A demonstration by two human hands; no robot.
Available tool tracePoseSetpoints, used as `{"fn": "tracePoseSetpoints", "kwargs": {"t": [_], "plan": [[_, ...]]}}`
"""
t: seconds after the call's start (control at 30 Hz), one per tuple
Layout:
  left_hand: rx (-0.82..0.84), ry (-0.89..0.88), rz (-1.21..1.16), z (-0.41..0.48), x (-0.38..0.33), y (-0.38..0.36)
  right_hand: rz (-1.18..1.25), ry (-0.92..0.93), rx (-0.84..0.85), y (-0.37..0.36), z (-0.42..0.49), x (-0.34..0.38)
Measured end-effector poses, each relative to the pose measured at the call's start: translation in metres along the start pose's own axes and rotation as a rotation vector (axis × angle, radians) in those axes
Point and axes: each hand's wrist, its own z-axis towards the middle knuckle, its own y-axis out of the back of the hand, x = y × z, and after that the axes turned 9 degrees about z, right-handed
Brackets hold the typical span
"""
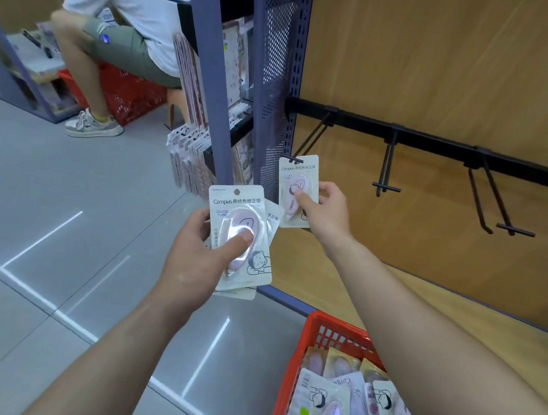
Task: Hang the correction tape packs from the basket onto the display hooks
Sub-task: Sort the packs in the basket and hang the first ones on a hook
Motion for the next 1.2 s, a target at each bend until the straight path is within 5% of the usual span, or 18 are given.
{"fn": "tracePoseSetpoints", "kwargs": {"t": [0.17,0.23,0.33,0.5,0.93,1.2], "plan": [[-0.002,0.005,-0.025,0.002,-0.001,-0.001,-0.297,-0.079,-0.07,0.003,-0.005,-0.001],[0.003,0.012,-0.042,0.004,-0.001,-0.002,-0.212,-0.023,-0.097,0.007,-0.032,0.006],[0.013,0.017,-0.054,0.006,0.0,-0.003,0.051,-0.061,0.124,0.008,-0.082,0.015],[0.055,0.005,-0.064,0.002,-0.002,-0.011,0.049,-0.102,0.403,0.005,-0.12,0.018],[0.105,0.022,-0.113,-0.001,-0.012,-0.015,0.289,-0.114,0.26,0.012,-0.12,0.031],[-0.012,-0.045,0.033,0.007,-0.004,0.002,0.296,-0.14,0.079,0.025,-0.097,0.02]]}}
